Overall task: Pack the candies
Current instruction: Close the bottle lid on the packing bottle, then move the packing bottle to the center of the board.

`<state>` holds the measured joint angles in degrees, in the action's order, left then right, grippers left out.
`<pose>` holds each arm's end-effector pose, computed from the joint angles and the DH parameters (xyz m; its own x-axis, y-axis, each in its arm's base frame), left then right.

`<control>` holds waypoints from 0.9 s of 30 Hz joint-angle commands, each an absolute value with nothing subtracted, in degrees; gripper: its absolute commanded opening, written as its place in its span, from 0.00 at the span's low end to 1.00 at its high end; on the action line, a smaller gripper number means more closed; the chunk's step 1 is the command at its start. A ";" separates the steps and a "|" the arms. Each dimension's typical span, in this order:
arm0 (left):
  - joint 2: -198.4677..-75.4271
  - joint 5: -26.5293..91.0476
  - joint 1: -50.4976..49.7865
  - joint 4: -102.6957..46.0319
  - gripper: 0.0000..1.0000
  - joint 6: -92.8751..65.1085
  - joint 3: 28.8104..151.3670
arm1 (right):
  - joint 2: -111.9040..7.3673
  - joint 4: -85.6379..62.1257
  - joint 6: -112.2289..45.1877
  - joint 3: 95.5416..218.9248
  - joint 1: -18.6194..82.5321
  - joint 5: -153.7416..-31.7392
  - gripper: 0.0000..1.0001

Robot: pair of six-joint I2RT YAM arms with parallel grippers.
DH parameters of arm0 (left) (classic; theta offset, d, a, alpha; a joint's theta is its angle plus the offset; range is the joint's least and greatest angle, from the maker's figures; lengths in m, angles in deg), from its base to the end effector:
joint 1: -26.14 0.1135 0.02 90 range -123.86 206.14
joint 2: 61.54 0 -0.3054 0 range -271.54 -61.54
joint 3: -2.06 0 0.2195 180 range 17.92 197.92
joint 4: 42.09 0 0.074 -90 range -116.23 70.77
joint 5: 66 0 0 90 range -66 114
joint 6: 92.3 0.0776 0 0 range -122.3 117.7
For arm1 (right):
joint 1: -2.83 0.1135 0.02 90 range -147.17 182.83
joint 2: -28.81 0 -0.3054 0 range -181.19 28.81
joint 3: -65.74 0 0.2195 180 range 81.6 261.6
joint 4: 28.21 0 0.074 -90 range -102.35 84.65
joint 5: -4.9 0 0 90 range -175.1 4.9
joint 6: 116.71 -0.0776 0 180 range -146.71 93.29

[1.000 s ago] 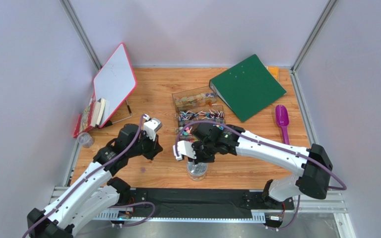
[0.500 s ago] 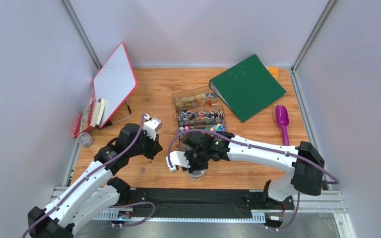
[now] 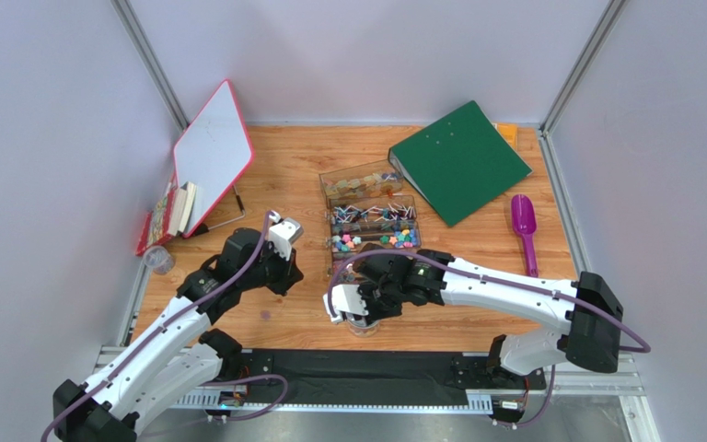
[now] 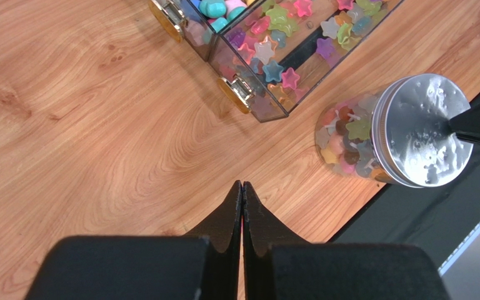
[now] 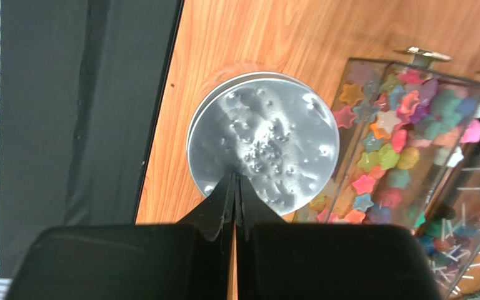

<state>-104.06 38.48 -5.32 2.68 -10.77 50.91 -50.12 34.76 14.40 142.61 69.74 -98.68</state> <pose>0.1007 -0.0843 0.2514 -0.6236 0.2143 -0.7518 0.5869 0.7636 -0.2691 0.0789 0.2314 0.2699 0.3456 -0.8190 -0.4580 -0.9368 -0.3298 -0.1172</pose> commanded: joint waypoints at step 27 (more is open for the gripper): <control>-110.67 31.03 -33.53 -14.36 0.68 -19.88 39.20 | -32.36 43.55 4.05 152.35 29.64 -90.90 0.94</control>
<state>-109.70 35.48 -31.46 -9.13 -15.91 41.08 -35.59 41.47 5.43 151.40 30.47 -92.56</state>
